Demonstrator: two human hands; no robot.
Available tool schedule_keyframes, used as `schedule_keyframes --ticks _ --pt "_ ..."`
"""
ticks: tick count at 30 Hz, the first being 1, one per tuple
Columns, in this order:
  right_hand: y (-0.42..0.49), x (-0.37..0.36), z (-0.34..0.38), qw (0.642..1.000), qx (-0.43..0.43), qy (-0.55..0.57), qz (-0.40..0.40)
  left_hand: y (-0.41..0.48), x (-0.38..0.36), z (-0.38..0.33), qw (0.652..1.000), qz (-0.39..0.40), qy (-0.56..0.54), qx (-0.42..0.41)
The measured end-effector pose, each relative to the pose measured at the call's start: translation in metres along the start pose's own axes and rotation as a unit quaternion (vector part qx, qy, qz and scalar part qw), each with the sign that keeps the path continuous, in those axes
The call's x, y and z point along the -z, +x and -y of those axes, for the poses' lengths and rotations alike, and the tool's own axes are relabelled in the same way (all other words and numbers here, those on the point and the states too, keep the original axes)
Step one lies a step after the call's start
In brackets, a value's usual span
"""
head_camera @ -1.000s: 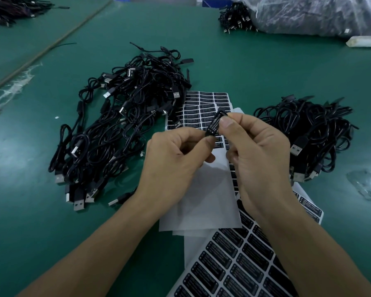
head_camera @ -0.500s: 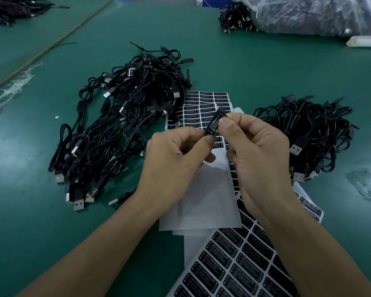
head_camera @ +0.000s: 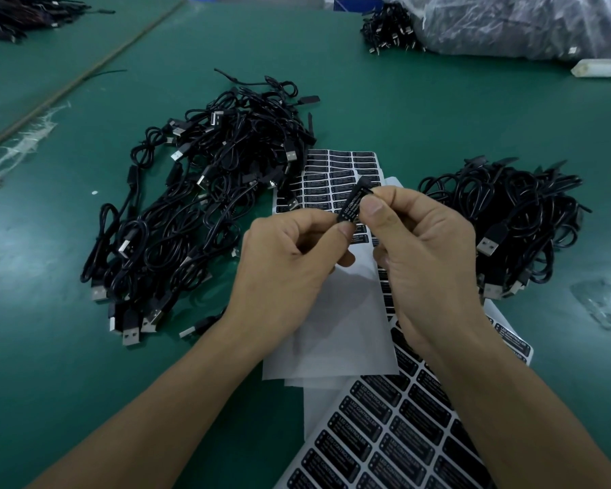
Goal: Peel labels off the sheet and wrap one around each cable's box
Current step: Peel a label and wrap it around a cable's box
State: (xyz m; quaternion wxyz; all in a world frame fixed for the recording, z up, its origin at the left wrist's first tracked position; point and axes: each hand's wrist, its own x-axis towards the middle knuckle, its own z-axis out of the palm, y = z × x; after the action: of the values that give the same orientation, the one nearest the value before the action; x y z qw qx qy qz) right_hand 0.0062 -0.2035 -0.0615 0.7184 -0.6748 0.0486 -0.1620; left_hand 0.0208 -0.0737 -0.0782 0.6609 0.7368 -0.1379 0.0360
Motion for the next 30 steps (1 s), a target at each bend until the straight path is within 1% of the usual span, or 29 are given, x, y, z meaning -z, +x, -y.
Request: schedule_keyframes --ticks 19,30 --pt "0.0021 0.0026 -0.0011 0.999 0.027 -0.018 0.008 0.0002 0.0002 0.0005 1.0 0.0 0.013 -0.015" --pt "0.0019 0.0035 -0.0048 0.995 0.087 -0.047 0.009 -0.0007 0.0004 -0.0002 0.999 0.003 0.023 -0.029"
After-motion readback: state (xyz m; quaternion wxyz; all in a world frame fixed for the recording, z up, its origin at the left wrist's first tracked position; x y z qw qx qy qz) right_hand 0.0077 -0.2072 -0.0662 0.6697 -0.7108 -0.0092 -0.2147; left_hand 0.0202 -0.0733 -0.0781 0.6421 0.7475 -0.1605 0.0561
